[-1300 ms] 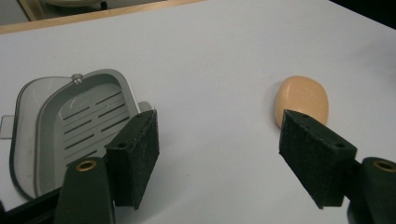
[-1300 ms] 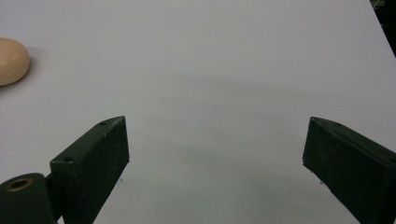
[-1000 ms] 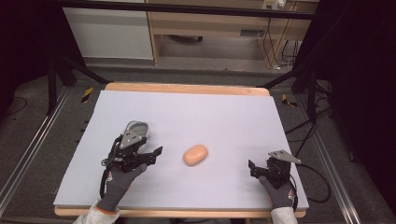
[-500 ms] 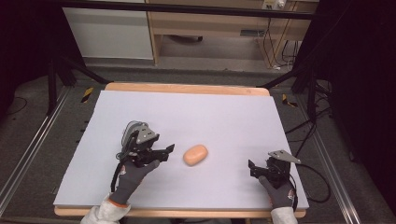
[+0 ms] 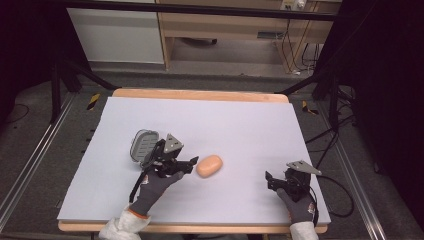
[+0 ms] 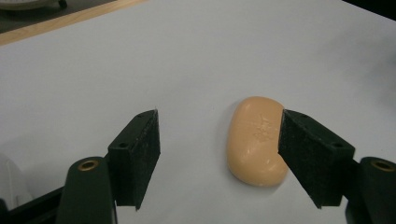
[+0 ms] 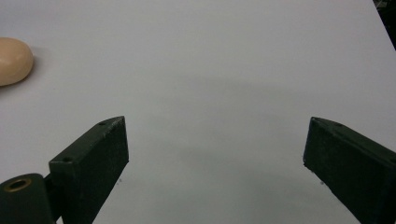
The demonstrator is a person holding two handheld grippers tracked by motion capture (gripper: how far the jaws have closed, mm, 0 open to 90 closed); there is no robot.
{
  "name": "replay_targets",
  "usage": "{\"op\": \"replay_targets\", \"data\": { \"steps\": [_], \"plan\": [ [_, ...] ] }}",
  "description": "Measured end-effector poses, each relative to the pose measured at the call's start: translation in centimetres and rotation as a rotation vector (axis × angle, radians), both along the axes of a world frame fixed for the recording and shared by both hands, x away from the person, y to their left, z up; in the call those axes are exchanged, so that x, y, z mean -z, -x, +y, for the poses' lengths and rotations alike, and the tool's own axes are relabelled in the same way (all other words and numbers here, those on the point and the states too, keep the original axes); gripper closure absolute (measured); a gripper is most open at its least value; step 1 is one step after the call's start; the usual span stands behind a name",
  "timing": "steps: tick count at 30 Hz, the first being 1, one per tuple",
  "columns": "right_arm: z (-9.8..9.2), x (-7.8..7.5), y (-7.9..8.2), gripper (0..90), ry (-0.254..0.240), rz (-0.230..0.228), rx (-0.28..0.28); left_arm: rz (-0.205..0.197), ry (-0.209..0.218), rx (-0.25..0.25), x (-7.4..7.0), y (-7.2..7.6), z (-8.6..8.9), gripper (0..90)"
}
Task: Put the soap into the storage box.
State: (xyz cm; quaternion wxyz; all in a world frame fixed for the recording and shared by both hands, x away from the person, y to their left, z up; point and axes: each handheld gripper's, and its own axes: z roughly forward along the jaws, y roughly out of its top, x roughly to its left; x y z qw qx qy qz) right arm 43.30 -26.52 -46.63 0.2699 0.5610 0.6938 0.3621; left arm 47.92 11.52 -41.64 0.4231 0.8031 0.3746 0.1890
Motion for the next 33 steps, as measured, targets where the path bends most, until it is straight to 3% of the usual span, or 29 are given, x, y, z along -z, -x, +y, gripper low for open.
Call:
{"op": "replay_targets", "data": {
  "steps": [33],
  "plan": [
    [0.1,0.0,-0.1,6.8,0.003,0.003,-0.005,0.089,-0.081,0.092,2.8,-1.7,-5.0,26.4]
  ]
}}
